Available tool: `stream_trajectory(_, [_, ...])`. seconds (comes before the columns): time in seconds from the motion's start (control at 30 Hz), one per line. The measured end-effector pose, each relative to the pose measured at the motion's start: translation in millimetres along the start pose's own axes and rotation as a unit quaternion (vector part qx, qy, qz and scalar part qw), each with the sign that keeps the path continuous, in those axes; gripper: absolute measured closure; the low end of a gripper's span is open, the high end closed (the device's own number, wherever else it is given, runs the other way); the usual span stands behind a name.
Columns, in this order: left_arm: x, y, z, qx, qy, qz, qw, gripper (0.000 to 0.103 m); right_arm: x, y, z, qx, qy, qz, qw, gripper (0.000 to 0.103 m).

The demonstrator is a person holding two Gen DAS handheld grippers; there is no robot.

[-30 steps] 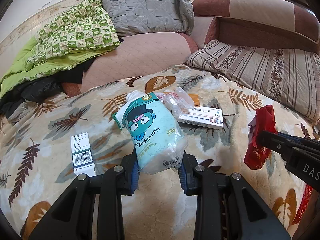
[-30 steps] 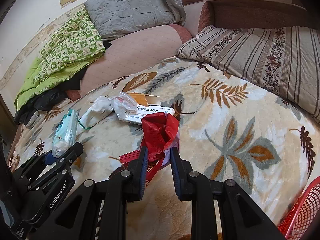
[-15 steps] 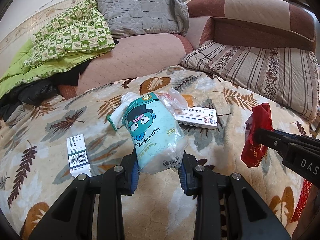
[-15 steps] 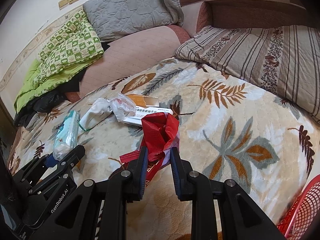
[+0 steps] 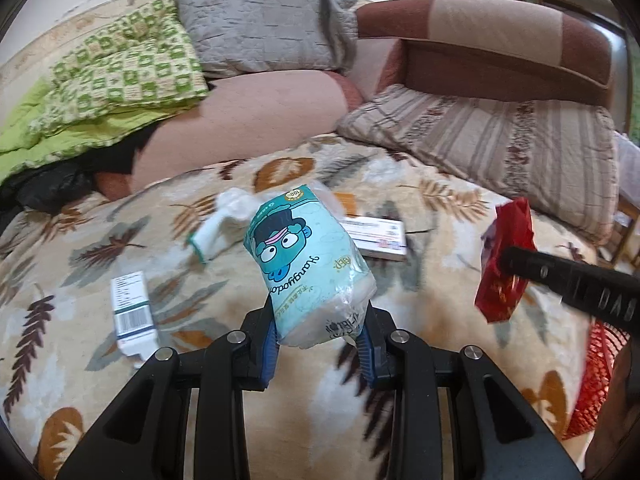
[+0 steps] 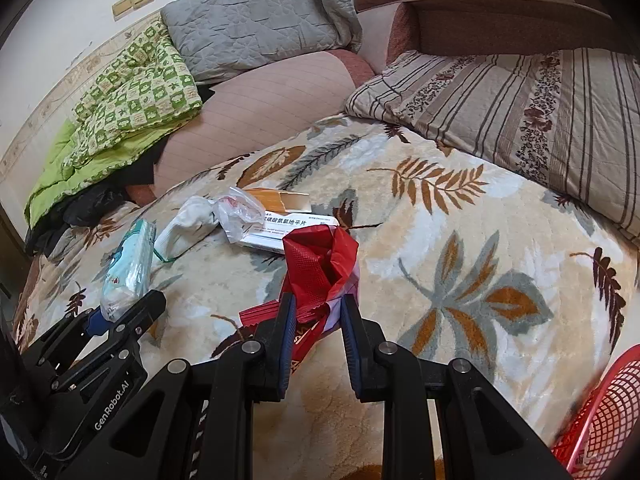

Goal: Collect trash
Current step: 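Lift the cartoon packet and red wrapper off the bedspread with both tools, then carry both items over the red basket and open both tools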

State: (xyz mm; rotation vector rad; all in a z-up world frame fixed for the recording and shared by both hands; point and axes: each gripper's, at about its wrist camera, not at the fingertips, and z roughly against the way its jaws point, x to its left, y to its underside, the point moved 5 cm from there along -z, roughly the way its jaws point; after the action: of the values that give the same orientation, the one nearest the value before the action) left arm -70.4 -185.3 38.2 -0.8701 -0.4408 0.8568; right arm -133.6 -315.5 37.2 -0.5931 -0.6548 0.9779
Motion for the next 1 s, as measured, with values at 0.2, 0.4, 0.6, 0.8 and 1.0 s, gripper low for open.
stream_trajectory(0.2, [-52.0, 3.3, 23.6, -0.015, 0.086, -0.047, 0.9950, 0.072, -28.5, -6.7, 36.6, -0.021, -0.016, -0.047, 0.999, 0.079])
stream_trajectory(0.4, [-141.5, 13.3, 54.8, -0.011, 0.196, -0.132, 0.9717, 0.071, -85.2, 15.7, 97.7, -0.028, 0.006, -0.065, 0.997, 0.079])
stream_trajectory(0.6, [-225.0, 13.4, 76.3, 0.008, 0.290, -0.163, 0.9431, 0.071, -169.8, 37.2, 167.3, -0.037, 0.073, -0.107, 0.991, 0.079])
stream_trajectory(0.8, [-292.8, 17.3, 66.1, 0.060, 0.347, -0.177, 0.9190, 0.066, -225.9, 58.4, 201.2, -0.036, 0.112, -0.153, 0.981, 0.079])
stream_trajectory(1.0, [-313.7, 21.5, 60.6, 0.078, 0.346, -0.175, 0.9186, 0.049, -254.5, 77.5, 205.4, -0.019, 0.125, -0.174, 0.976, 0.062])
